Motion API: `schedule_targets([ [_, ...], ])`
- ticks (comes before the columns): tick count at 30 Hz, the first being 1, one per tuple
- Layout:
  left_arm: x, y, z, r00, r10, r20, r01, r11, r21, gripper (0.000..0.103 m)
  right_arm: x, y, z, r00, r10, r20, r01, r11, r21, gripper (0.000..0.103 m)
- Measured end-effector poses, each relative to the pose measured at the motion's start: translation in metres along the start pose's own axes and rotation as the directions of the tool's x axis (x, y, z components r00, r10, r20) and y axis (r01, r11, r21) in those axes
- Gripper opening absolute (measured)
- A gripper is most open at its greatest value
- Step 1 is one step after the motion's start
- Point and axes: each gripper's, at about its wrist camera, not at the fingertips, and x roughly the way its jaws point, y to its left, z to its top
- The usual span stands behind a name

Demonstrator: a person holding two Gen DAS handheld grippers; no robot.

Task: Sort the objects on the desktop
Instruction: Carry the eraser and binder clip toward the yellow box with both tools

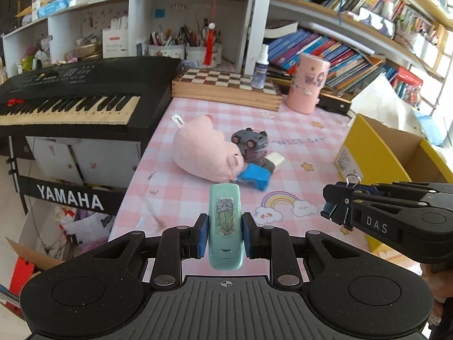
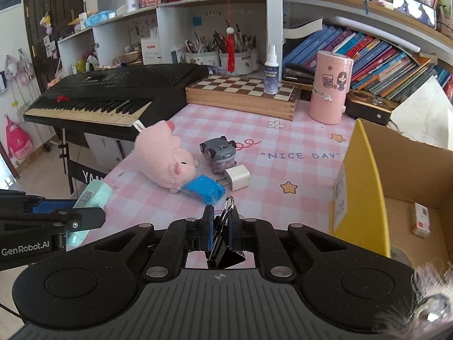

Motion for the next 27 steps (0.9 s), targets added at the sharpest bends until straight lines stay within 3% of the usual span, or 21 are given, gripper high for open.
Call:
schedule_targets([
  [12,-0.047,-0.004,-0.030,0.995,-0.093,0.033,0.092,0.995,0.046,0.023,-0.064,0.024,-0.034,0.997,-0.076,0.030,0.075,0.996,0.041,0.009],
  [27,-0.091,-0.018,-0.074,0.978,-0.207,-0.013,0.207,0.968,0.140,0.023,-0.128,0.044,-0.096,0.987,-0.159,0.004,0.156,0.973,0.169,0.009],
])
